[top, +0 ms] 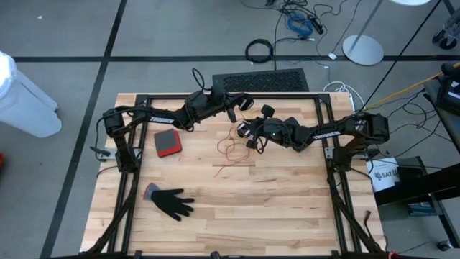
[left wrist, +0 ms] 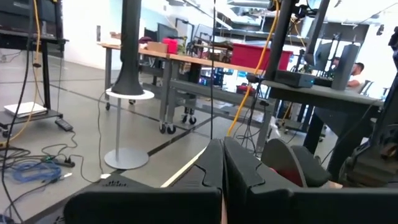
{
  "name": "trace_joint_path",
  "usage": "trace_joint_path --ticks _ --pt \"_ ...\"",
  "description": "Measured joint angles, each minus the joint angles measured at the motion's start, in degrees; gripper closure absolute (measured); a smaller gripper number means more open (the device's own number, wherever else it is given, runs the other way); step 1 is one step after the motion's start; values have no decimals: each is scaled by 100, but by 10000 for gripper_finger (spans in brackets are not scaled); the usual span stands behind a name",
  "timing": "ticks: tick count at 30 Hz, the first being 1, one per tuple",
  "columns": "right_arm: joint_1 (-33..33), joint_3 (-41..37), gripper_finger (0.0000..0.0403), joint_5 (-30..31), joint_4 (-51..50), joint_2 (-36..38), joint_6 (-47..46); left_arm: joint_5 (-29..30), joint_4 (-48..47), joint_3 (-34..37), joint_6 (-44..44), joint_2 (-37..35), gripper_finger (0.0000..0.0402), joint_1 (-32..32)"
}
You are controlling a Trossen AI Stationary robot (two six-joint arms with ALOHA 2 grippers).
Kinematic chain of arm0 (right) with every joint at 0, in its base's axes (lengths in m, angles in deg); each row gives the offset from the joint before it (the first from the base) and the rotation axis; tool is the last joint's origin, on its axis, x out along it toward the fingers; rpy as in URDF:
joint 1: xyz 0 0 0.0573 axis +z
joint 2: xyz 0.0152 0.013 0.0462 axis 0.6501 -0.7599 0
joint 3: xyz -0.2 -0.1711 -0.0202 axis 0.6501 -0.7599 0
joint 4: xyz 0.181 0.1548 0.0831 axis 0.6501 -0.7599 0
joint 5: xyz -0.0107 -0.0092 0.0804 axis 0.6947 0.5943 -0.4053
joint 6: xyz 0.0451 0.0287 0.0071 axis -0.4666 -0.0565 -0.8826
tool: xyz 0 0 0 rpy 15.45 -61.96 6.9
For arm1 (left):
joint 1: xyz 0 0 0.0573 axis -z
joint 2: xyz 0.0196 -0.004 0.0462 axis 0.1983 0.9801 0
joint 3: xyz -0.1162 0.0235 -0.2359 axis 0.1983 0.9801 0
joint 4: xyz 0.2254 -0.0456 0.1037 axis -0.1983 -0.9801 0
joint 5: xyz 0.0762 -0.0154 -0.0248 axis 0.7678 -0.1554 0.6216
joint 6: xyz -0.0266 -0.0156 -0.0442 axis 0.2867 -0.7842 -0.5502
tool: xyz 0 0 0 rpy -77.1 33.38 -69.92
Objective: Coil cords
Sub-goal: Coil the red wire into the spool
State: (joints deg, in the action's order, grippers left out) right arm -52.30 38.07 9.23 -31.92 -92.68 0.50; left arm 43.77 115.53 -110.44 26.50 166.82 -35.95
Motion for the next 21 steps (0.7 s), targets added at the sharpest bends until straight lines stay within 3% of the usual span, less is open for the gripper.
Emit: trace_joint_path --ticks 3,8,21 --pt "-126 -282 384 -371 359 0 -198 -68 8 0 1 -2 401 -52" --pt "-244 -547 384 -501 527 2 -282 -261 2 0 -1 -2 401 -113" --pt "-253 -632 385 -524 710 2 -134 -329 -228 2 47 -4 401 -131"
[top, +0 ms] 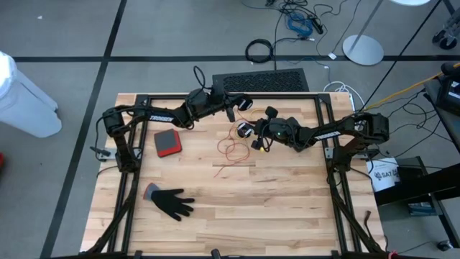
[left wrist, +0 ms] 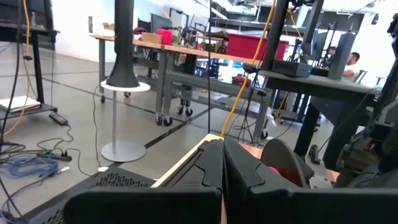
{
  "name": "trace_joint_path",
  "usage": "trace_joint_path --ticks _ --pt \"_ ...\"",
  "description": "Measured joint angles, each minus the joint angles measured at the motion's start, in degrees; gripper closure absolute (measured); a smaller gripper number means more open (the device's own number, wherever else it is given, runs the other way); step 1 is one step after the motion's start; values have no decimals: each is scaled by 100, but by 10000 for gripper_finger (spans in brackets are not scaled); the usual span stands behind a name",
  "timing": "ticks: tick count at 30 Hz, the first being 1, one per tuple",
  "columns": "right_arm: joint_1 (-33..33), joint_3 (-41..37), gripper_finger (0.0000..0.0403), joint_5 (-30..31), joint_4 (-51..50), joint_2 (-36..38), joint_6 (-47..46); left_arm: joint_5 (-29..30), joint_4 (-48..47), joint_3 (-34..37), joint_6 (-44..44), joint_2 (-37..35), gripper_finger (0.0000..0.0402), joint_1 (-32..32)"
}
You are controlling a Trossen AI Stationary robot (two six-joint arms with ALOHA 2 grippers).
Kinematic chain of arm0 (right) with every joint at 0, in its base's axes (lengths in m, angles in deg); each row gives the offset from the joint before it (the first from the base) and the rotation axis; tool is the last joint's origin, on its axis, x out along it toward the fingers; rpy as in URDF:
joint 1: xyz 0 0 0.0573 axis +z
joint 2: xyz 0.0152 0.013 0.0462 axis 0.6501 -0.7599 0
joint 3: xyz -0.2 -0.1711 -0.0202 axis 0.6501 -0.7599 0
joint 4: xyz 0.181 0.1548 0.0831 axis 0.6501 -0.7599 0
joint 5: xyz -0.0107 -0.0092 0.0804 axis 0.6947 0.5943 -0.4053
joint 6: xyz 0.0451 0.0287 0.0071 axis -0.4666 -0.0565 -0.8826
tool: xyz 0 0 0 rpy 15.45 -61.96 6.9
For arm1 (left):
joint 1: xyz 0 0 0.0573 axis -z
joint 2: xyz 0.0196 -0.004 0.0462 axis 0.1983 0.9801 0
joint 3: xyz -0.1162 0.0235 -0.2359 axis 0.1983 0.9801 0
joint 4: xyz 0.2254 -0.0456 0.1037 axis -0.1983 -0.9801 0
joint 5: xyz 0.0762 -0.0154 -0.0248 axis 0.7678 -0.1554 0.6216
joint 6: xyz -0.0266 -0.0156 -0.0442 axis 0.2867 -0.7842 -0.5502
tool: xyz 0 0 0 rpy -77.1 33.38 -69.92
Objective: Coil cords
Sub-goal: Coil the red wire into the spool
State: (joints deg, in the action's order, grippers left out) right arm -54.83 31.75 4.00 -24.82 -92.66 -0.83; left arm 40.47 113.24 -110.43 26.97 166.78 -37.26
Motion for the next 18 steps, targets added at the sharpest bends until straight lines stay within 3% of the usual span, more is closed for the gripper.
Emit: trace_joint_path --ticks 10,18 --pt "-362 1 401 10 -194 2 -52 -247 -22 0 -47 0 401 2" --pt "-879 1 402 -299 -211 4 -547 -937 -416 0 -177 -2 401 1"
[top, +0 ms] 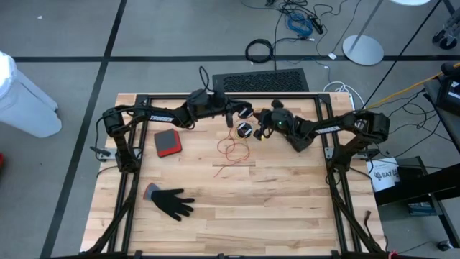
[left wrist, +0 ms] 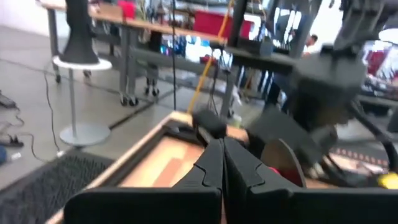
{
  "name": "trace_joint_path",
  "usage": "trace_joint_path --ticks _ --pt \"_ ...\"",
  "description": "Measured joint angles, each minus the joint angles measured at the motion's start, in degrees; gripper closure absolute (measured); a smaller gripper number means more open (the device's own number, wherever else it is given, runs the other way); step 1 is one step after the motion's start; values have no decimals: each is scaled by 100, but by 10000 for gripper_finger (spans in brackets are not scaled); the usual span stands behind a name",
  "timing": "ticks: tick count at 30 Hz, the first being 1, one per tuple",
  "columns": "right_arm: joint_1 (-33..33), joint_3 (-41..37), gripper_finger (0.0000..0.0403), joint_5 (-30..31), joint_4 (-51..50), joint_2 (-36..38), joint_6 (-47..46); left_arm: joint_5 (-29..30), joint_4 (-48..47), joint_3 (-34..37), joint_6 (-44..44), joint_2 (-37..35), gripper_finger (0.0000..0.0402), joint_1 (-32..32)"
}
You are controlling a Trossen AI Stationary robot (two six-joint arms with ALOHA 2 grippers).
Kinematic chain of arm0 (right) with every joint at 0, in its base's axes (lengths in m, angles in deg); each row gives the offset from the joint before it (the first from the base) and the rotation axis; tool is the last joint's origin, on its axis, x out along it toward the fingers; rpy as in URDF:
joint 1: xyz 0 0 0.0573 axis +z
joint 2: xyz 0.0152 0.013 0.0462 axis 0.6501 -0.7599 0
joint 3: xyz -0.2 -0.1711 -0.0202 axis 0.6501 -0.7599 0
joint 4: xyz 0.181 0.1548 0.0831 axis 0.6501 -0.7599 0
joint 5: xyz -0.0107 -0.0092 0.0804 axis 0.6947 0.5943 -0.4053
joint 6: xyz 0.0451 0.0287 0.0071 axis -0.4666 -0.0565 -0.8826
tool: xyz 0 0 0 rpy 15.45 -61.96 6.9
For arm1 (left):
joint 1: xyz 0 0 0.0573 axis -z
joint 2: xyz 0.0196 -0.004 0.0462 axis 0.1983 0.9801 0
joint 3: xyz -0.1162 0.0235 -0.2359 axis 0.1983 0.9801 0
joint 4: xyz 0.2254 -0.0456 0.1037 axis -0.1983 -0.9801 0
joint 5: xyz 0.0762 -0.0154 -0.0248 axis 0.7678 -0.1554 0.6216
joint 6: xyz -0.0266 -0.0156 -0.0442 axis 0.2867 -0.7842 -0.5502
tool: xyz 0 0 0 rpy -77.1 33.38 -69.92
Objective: Coil cords
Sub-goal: Coil the red wire into the spool
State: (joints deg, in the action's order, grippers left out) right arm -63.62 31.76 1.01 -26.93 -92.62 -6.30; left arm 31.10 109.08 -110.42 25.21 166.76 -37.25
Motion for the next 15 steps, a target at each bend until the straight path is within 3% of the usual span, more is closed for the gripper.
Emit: trace_joint_path --ticks 5,15 --pt "-21 0 403 -22 -29 17 -117 -166 -653 2 458 0 401 -54" --pt "20 4 403 -189 -199 391 -355 776 -1395 2 1674 0 401 -32"
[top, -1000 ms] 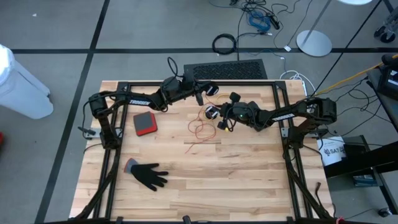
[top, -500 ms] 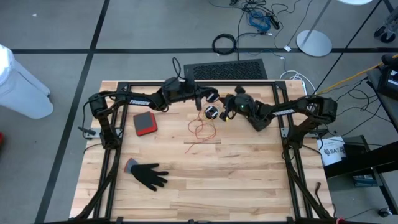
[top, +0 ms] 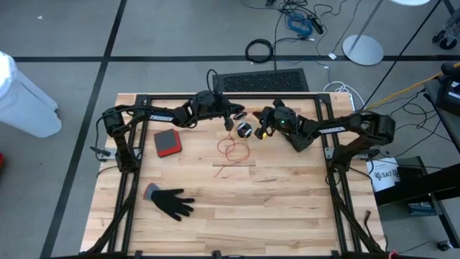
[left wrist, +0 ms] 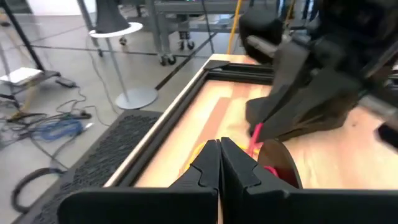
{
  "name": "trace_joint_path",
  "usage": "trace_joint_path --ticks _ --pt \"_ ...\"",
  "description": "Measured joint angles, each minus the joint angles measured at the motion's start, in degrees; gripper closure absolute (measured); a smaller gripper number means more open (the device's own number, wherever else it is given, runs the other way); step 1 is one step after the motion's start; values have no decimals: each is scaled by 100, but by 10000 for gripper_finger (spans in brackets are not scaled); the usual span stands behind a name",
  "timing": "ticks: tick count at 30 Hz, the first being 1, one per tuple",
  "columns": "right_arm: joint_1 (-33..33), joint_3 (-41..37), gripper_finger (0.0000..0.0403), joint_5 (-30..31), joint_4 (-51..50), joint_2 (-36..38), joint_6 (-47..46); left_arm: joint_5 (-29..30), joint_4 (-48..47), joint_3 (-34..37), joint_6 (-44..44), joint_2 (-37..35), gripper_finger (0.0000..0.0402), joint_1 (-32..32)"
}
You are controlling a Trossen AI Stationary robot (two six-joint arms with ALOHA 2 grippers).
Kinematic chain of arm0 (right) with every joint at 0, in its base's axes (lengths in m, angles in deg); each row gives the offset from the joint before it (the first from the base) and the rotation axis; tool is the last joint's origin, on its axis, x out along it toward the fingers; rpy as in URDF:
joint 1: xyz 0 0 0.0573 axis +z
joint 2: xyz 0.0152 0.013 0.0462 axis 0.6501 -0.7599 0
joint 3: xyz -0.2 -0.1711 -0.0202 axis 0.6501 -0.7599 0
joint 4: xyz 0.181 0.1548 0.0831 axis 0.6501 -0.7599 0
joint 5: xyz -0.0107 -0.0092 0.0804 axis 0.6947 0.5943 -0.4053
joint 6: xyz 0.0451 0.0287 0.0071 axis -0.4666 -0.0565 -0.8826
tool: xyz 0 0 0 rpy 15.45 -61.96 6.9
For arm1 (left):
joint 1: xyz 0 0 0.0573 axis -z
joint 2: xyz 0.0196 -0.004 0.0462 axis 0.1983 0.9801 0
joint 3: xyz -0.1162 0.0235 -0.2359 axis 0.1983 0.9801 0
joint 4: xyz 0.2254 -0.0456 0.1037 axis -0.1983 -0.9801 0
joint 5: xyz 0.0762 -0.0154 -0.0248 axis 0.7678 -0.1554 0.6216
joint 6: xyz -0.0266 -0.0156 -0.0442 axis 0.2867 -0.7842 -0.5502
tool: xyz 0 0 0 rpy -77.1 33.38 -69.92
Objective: Coil cords
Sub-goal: Coil the red wire into the spool
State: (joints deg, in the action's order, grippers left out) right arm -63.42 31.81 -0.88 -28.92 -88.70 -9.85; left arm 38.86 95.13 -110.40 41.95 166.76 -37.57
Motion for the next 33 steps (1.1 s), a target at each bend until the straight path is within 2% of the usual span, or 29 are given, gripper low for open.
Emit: trace_joint_path --ticks 9,14,18,33 --pt "222 2 403 -229 260 332 6 465 11 0 566 0 401 122" --pt "236 4 403 -631 695 277 -204 936 184 0 883 47 401 364" --pt "281 4 403 -655 841 192 -370 1679 630 2 1152 214 401 596" --pt "629 2 403 -612 1706 -133 -380 2074 1622 -24 1324 420 401 897"
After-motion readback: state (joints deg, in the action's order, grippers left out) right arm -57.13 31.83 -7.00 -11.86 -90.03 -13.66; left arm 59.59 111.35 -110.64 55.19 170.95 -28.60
